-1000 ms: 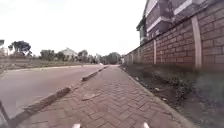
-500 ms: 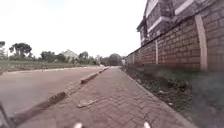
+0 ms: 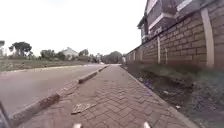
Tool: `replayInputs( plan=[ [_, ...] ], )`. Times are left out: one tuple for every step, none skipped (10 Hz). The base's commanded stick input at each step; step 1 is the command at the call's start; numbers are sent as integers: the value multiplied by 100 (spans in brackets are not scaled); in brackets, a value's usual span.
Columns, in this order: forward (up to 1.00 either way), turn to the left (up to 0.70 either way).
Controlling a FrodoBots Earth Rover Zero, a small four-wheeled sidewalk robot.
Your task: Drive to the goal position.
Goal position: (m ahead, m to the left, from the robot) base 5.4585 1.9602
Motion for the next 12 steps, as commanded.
replayInputs(
  plan=[
    [50,0],
    [50,0],
    [50,0],
    [50,0],
    [50,0],
    [50,0],
    [50,0],
    [50,0],
    [50,0],
    [50,0],
    [50,0],
    [50,0]
  ],
)
